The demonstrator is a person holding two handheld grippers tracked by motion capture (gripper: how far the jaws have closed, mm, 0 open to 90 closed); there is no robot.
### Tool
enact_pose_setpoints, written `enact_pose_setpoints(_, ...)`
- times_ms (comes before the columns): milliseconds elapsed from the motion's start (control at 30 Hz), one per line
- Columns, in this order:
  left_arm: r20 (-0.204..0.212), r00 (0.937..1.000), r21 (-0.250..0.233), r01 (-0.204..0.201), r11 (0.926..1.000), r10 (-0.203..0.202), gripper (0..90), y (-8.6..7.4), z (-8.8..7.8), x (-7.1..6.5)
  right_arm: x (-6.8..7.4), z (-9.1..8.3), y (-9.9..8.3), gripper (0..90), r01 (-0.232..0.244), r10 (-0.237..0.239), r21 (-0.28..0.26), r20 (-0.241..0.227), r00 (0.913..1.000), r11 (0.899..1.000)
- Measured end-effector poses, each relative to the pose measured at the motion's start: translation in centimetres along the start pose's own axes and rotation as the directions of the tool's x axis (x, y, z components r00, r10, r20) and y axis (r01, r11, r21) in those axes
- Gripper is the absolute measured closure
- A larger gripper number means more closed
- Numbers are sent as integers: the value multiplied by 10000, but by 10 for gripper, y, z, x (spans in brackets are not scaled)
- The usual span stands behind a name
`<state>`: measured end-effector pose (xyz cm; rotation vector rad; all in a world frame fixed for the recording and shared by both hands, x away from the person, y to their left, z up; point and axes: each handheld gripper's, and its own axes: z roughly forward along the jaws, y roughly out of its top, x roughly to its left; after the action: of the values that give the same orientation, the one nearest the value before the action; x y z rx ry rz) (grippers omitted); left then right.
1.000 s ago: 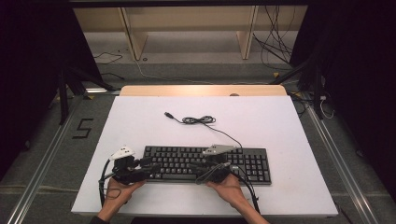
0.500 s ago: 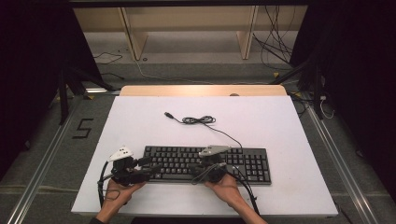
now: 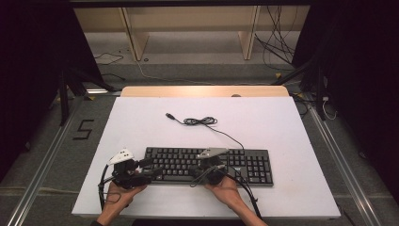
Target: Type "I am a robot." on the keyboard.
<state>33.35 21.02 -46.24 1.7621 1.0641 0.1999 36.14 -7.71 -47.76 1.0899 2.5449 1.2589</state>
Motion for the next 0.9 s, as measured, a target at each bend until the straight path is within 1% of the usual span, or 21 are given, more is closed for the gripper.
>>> enact_pose_setpoints(200,49,10000,-112,-52,9999,53,288,-1,-3,-1,0,1,0,900,13,-13,39,37,10000,10000)
enact_pose_setpoints(333,43,9999,-59,-125,9999,125,283,-1,-3,-1,0,2,-1,900,25,-26,108,56,10000,9999)
enact_pose_setpoints(633,26,9999,-72,-127,9999,128,279,-2,-4,-2,0,3,-1,900,41,-42,139,51,10000,9999)
enact_pose_setpoints(700,28,9999,-90,-107,9999,107,279,-2,-4,-2,1,4,-2,900,88,-89,214,85,9999,9997)
enact_pose_setpoints(800,36,9999,-103,-110,9999,110,279,-3,-4,-3,2,5,-4,900,186,-188,182,137,9997,9997)
enact_pose_setpoints(900,22,9999,-120,-112,9999,112,278,-3,-5,-2,4,6,-4,900,387,-391,171,252,9989,9991)
